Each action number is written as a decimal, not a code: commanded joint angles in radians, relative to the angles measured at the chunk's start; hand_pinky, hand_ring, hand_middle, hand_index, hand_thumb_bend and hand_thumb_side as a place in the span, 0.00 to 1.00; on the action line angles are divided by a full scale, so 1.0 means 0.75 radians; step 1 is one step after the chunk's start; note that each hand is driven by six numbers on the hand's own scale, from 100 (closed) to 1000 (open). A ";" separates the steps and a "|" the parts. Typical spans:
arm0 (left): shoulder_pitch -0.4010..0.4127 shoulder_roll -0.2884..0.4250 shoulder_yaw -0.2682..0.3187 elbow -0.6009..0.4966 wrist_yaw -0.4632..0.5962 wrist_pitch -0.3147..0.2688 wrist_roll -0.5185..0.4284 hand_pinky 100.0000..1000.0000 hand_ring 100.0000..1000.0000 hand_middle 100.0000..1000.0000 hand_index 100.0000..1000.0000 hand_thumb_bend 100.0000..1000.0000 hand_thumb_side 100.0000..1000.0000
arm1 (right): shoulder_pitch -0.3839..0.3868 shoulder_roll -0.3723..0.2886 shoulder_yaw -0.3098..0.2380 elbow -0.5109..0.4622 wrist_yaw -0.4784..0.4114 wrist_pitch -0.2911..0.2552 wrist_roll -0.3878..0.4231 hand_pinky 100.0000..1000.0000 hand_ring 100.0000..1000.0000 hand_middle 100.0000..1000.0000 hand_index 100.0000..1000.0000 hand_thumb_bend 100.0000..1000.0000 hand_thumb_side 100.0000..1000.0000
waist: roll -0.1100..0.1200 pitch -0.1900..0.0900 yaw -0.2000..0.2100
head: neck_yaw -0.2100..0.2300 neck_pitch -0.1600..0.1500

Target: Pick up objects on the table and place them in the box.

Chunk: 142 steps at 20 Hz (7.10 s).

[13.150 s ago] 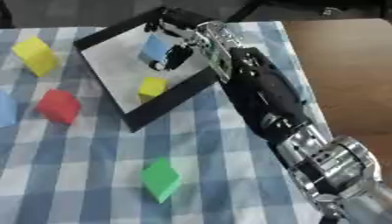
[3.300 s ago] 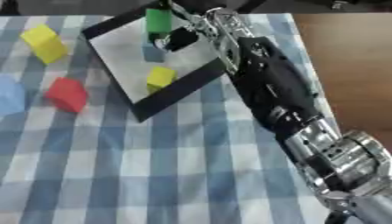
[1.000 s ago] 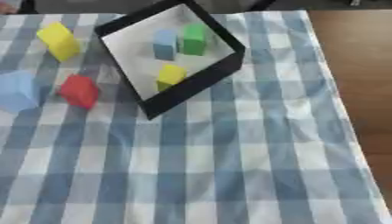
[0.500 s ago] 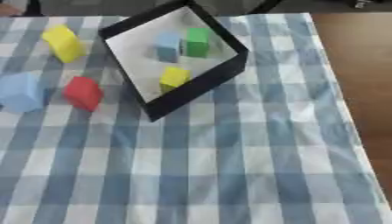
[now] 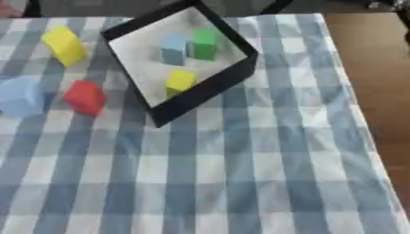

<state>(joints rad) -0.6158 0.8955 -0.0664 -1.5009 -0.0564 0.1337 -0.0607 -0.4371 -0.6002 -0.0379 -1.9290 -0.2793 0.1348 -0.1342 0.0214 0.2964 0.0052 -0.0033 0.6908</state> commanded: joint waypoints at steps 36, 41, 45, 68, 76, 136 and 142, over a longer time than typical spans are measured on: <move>-0.467 -0.027 -0.253 0.688 -0.620 -0.274 -1.106 0.83 0.84 0.78 0.86 0.82 0.26 | 0.029 -0.047 -0.020 -0.022 0.034 0.027 -0.011 0.87 0.74 0.66 0.71 0.00 0.51 | 0.011 -0.019 -0.031 | 0.041 -0.038; -0.454 -0.038 -0.265 0.713 -0.678 -0.290 -1.109 0.84 0.84 0.79 0.86 0.83 0.24 | 0.034 -0.041 -0.019 -0.019 0.040 0.030 -0.011 0.87 0.74 0.66 0.71 0.00 0.51 | 0.009 -0.016 -0.034 | 0.043 -0.039; -0.451 -0.054 -0.265 0.736 -0.739 -0.311 -1.085 0.84 0.84 0.79 0.87 0.84 0.23 | 0.037 -0.038 -0.020 -0.017 0.042 0.031 -0.011 0.87 0.73 0.66 0.71 0.00 0.51 | 0.008 -0.014 -0.037 | 0.043 -0.039; -0.578 -0.051 -0.250 0.285 -0.675 -0.226 -1.015 0.65 0.65 0.57 0.66 0.10 0.00 | 0.035 -0.050 -0.028 -0.016 0.031 0.019 -0.007 0.88 0.73 0.65 0.71 0.00 0.50 | 0.011 -0.030 -0.035 | 0.030 -0.020; -0.775 -0.254 -0.261 0.329 -0.746 -0.230 -0.973 0.64 0.63 0.56 0.65 0.11 0.00 | -0.007 -0.052 -0.012 -0.007 0.017 0.001 0.004 0.88 0.74 0.67 0.72 0.00 0.48 | 0.013 -0.043 -0.056 | 0.030 -0.030; -0.839 -0.233 0.002 0.835 -1.094 -0.147 -0.707 0.80 0.83 0.77 0.87 0.73 0.20 | -0.056 -0.062 0.013 -0.032 0.022 0.016 0.013 0.88 0.74 0.66 0.72 0.00 0.49 | 0.041 -0.007 -0.143 | 0.078 -0.057; -0.835 -0.252 0.017 0.935 -1.138 -0.103 -0.706 0.80 0.84 0.77 0.87 0.74 0.22 | -0.058 -0.059 0.014 -0.033 0.026 0.018 0.011 0.88 0.74 0.66 0.72 0.00 0.49 | 0.034 0.006 -0.154 | 0.082 -0.079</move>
<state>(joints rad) -1.2245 0.6804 -0.0647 -0.8016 -0.9036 0.0490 -0.5905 -0.4732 -0.6121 -0.0159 -1.9387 -0.2671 0.1485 -0.1227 0.0425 0.3160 -0.1097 0.0553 0.6464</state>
